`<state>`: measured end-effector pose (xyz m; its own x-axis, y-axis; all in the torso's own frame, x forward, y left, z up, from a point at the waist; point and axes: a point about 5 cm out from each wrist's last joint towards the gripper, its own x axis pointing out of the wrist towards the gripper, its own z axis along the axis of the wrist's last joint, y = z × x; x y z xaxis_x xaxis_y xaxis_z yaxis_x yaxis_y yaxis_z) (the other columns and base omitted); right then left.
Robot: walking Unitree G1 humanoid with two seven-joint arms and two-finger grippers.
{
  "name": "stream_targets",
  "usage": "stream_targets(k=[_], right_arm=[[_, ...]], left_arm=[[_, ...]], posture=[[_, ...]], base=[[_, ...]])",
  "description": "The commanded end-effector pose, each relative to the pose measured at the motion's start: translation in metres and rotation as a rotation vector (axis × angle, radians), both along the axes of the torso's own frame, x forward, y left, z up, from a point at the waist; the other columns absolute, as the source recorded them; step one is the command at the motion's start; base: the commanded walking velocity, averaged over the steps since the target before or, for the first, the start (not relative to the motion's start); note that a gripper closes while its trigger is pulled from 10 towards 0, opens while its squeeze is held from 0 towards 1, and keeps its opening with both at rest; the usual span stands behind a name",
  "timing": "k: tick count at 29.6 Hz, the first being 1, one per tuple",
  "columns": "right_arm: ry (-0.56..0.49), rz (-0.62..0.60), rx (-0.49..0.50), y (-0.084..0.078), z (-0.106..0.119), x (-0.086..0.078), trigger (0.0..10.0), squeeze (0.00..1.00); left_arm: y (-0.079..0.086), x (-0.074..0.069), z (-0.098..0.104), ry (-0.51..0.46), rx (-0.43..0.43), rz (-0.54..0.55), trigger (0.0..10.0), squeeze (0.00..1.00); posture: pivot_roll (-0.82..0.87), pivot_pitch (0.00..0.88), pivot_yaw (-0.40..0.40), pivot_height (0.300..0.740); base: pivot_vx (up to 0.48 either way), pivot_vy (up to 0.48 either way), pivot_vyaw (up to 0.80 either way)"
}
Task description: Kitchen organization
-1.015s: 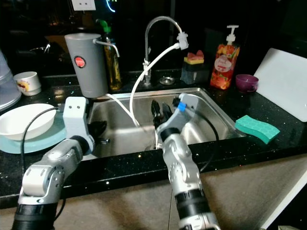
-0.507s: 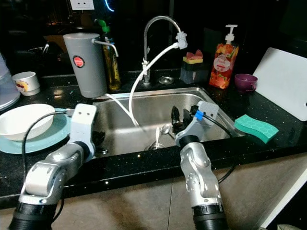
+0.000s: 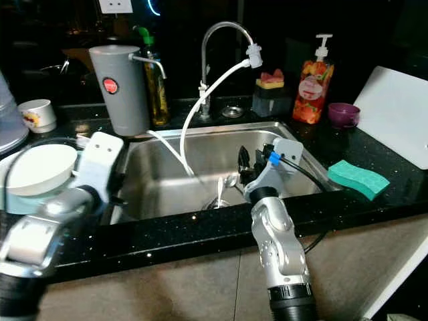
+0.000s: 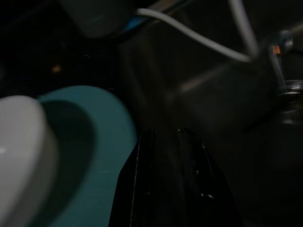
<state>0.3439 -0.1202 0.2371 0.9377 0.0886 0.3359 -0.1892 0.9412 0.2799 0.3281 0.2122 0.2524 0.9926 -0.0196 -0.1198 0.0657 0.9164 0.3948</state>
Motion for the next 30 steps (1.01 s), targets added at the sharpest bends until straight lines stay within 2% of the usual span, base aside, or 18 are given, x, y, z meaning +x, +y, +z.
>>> stream_targets(k=[1, 3, 6, 11, 14, 20, 24, 30], right_arm=[[-0.009, 0.007, -0.02, 0.003, 0.003, -0.003, 10.0, 0.0], [-0.009, 0.005, -0.03, 0.001, 0.003, -0.005, 10.0, 0.0], [-0.008, 0.001, -0.04, -0.003, 0.003, -0.006, 10.0, 0.0], [-0.008, -0.004, -0.041, -0.005, 0.004, -0.005, 10.0, 0.0], [-0.019, -0.003, -0.067, -0.002, 0.006, -0.004, 10.0, 0.0], [-0.047, -0.014, -0.173, -0.007, 0.007, -0.006, 10.0, 0.0], [-0.046, -0.033, -0.173, -0.013, 0.008, -0.005, 10.0, 0.0], [-0.055, -0.024, -0.159, -0.009, 0.011, -0.005, 10.0, 0.0]], left_arm=[[0.008, -0.003, -0.004, 0.028, 0.087, -0.058, 10.0, 0.0], [0.022, -0.008, -0.002, 0.046, 0.161, -0.079, 10.0, 0.0], [0.041, -0.013, 0.005, 0.05, 0.208, -0.053, 10.0, 0.0], [0.054, -0.016, 0.011, 0.059, 0.235, -0.038, 10.0, 0.0], [0.068, -0.021, 0.008, 0.105, 0.351, -0.062, 10.0, 0.0], [0.081, -0.027, 0.011, 0.142, 0.448, -0.101, 10.0, 0.0], [0.089, -0.027, 0.018, 0.143, 0.454, -0.1, 10.0, 0.0], [0.101, -0.027, 0.024, 0.139, 0.523, -0.079, 10.0, 0.0]], posture=[[0.19, 0.072, -0.013, 0.74], [0.19, 0.075, -0.018, 0.74], [0.19, 0.08, -0.019, 0.74], [0.2, 0.083, -0.021, 0.74], [0.21, 0.09, -0.02, 0.74], [0.21, 0.095, -0.021, 0.74], [0.21, 0.087, -0.02, 0.74], [0.21, 0.09, -0.016, 0.74]], base=[[0.0, 0.0, 0.0], [0.0, 0.0, 0.0], [0.0, 0.0, 0.0], [0.0, 0.0, 0.0], [0.0, 0.0, 0.0], [0.0, 0.0, 0.0], [0.0, 0.0, 0.0], [0.0, 0.0, 0.0]])
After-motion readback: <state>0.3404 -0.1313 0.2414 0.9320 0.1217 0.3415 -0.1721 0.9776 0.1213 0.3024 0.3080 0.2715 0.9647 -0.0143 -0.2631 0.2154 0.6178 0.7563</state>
